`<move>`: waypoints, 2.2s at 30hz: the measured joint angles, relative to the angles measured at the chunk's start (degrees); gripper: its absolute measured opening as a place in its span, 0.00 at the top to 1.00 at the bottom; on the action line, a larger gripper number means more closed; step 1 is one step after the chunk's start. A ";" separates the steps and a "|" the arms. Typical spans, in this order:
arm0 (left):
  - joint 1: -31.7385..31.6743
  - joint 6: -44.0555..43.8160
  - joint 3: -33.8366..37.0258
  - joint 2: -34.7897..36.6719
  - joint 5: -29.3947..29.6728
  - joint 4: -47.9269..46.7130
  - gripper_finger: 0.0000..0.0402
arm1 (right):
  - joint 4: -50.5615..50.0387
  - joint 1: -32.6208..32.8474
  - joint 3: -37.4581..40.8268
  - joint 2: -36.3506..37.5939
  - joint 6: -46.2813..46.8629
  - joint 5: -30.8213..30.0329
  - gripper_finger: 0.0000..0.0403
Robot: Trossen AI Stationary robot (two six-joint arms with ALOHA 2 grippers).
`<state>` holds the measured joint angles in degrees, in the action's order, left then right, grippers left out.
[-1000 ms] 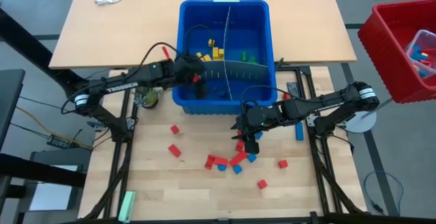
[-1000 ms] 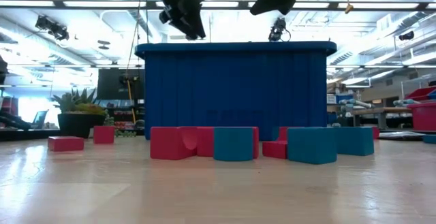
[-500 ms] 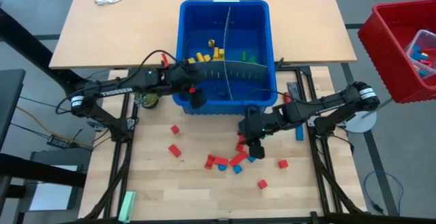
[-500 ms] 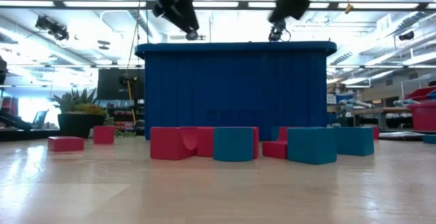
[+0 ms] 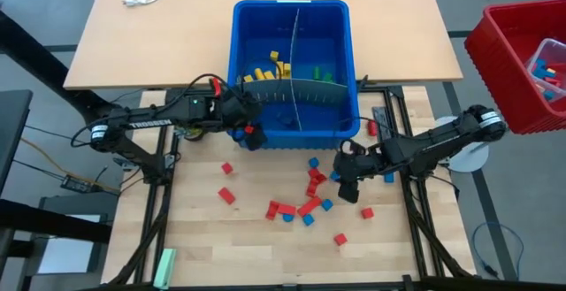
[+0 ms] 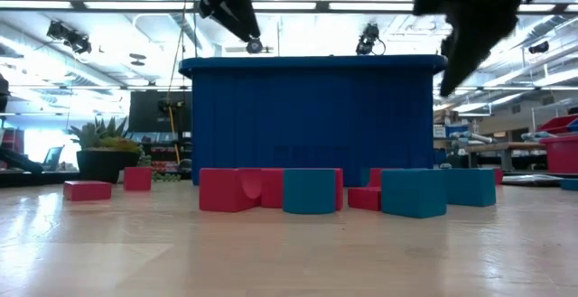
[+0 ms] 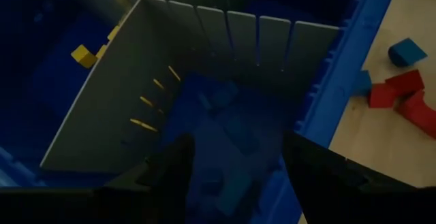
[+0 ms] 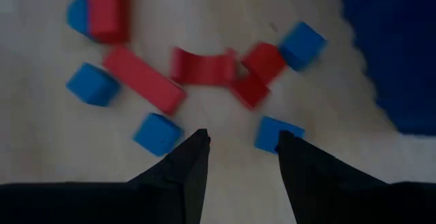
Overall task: Sort blocks
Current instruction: Put the blue block with the other blue blocks into the blue bin
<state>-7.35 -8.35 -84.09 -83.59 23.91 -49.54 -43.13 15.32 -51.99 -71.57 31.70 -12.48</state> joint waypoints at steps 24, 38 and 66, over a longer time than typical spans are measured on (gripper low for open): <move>-0.02 0.60 0.00 0.02 0.12 1.67 0.42 | 8.77 -6.76 9.62 -6.33 2.57 3.34 0.32; -0.02 0.82 0.00 0.02 0.08 1.64 0.42 | 12.16 -7.16 9.60 -12.55 2.69 0.16 0.09; -0.02 0.81 0.02 0.02 -0.16 1.90 0.42 | 13.21 -9.45 10.48 -10.97 0.13 0.23 0.61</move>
<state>-7.38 -7.54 -84.07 -83.57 23.75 -47.65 -29.92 5.87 -41.52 -82.55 31.83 -12.25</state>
